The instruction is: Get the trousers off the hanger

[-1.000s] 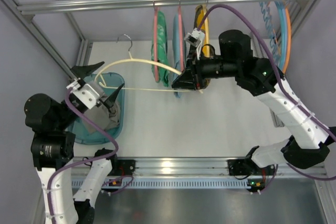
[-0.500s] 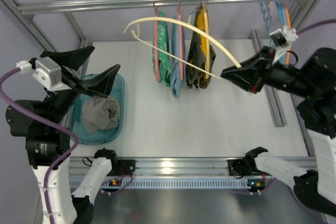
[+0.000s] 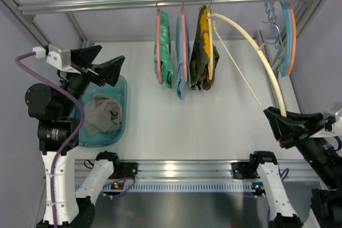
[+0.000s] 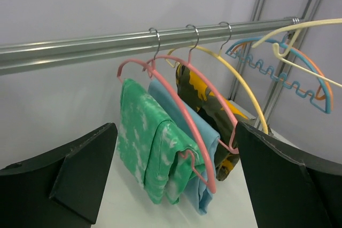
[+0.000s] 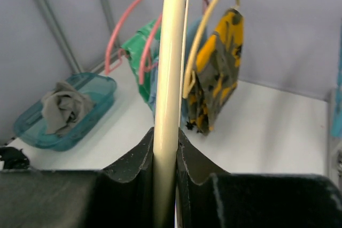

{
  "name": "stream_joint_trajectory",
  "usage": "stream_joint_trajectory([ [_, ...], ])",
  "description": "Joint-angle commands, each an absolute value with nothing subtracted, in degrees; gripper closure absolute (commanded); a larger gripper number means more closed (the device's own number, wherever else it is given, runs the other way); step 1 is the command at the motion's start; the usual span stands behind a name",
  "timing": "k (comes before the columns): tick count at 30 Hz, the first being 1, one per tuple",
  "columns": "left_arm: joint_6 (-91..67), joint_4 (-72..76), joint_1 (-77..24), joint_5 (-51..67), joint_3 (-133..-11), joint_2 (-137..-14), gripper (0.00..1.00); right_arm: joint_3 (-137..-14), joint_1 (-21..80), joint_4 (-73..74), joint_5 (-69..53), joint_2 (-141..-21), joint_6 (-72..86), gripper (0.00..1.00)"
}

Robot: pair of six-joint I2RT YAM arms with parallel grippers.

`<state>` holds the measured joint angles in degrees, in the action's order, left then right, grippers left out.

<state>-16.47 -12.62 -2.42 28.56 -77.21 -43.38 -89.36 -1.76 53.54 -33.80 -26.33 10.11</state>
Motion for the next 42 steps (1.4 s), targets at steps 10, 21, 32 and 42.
stream_joint_trajectory([
  [10, -15.6, -8.6, -2.5, 26.4, -72.4, -41.7, 0.02, -103.3, -6.7, 68.6, -14.9, -44.0, 0.8, 1.00],
  [21, -13.0, -8.6, -2.5, 24.7, -67.5, -36.2, 0.02, -137.3, -6.7, 83.9, -13.4, -75.7, -6.0, 1.00],
  [32, -11.3, -8.7, -2.5, 24.4, -65.6, -34.3, 0.02, -137.6, -7.4, 80.4, -11.4, -79.4, -4.8, 1.00],
  [42, -10.7, -9.0, -2.4, 24.0, -64.8, -33.7, 0.02, -137.5, -13.8, 81.1, -16.1, -83.3, -3.8, 1.00],
])
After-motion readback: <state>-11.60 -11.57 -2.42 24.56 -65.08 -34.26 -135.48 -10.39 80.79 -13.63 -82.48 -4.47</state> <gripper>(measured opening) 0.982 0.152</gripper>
